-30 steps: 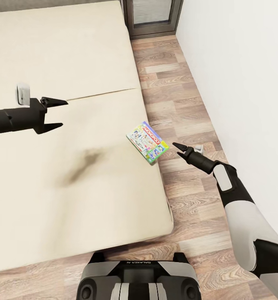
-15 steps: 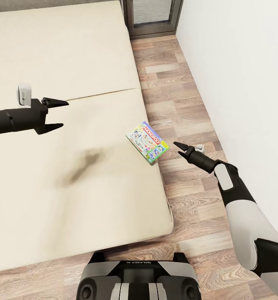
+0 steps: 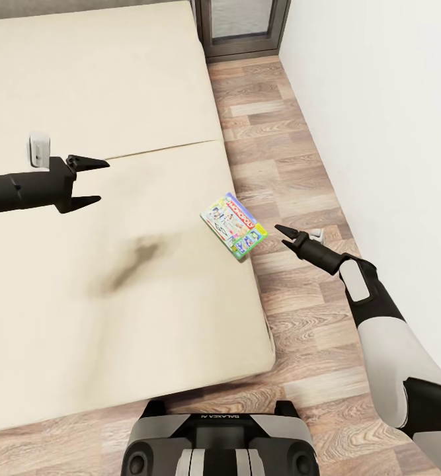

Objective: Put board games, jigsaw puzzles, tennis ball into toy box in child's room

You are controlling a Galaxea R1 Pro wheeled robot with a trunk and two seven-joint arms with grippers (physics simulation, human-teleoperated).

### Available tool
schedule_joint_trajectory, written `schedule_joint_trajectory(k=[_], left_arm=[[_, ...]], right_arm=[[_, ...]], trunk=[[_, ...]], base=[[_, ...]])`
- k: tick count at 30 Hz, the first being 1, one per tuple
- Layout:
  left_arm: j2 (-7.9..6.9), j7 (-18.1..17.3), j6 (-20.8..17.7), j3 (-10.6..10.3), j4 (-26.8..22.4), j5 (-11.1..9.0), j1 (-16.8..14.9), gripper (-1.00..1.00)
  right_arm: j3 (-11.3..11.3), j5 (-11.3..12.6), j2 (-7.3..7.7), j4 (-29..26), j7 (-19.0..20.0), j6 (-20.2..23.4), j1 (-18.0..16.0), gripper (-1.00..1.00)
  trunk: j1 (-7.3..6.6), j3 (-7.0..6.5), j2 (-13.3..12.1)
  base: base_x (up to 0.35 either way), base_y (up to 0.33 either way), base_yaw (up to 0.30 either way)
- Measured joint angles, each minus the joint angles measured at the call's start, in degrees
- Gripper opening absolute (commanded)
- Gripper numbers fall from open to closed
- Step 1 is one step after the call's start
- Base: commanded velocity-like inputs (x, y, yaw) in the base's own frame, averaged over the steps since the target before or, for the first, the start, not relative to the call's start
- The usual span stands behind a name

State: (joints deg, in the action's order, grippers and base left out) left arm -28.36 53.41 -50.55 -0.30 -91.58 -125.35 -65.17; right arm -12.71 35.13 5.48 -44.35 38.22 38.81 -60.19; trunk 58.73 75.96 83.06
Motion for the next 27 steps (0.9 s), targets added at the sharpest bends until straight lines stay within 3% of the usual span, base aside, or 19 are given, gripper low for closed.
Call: schedule_joint_trajectory(k=[27], left_arm=[[0.01, 0.00, 0.00, -0.02, 0.00, 0.01, 0.38, 1.00]], right_arm=[[0.00, 0.16, -0.02, 0.05, 0.11, 0.00, -0.01, 1.00]], trunk=[[0.00, 0.93, 0.00]], base=[[0.000, 0.000, 0.000]])
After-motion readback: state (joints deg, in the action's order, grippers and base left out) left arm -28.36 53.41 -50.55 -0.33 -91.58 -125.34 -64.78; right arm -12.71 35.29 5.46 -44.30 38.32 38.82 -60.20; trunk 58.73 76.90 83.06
